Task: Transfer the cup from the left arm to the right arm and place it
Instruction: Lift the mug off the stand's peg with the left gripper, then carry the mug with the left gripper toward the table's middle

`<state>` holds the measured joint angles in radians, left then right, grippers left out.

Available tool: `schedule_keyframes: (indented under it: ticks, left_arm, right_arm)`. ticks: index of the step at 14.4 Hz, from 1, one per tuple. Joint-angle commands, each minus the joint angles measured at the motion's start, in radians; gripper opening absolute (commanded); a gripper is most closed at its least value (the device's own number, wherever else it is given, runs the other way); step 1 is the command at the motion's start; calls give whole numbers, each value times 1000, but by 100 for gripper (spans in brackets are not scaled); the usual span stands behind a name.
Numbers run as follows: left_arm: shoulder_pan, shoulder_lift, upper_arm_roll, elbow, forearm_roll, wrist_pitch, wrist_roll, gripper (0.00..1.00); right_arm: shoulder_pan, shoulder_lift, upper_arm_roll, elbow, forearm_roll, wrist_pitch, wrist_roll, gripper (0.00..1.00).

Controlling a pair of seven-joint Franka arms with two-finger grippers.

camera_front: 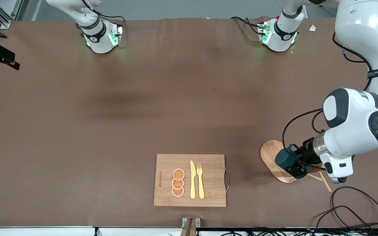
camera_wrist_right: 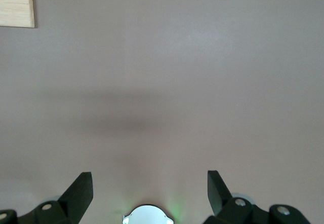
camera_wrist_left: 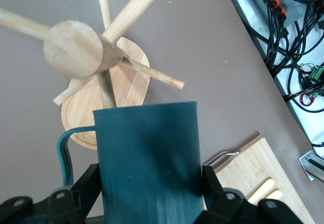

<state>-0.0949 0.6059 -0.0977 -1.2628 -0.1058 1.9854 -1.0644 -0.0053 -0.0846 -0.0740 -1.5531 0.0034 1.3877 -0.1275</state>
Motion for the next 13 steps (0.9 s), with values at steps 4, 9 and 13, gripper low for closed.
schedule_keyframes:
  ticks: [4, 9, 13]
  left_arm:
    - [-17, -34, -52, -1, -12, -63, -69, 62]
    - [-75, -46, -126, 2, -3, -94, -147, 62]
    - [-212, -37, -114, 3, 18, -25, -154, 62]
  right_arm:
    - [-13, -23, 11, -13, -5, -6, -1, 100]
    - [-13, -21, 11, -13, -5, -6, 0, 100]
    - [-13, -21, 11, -12, -5, -6, 2, 100]
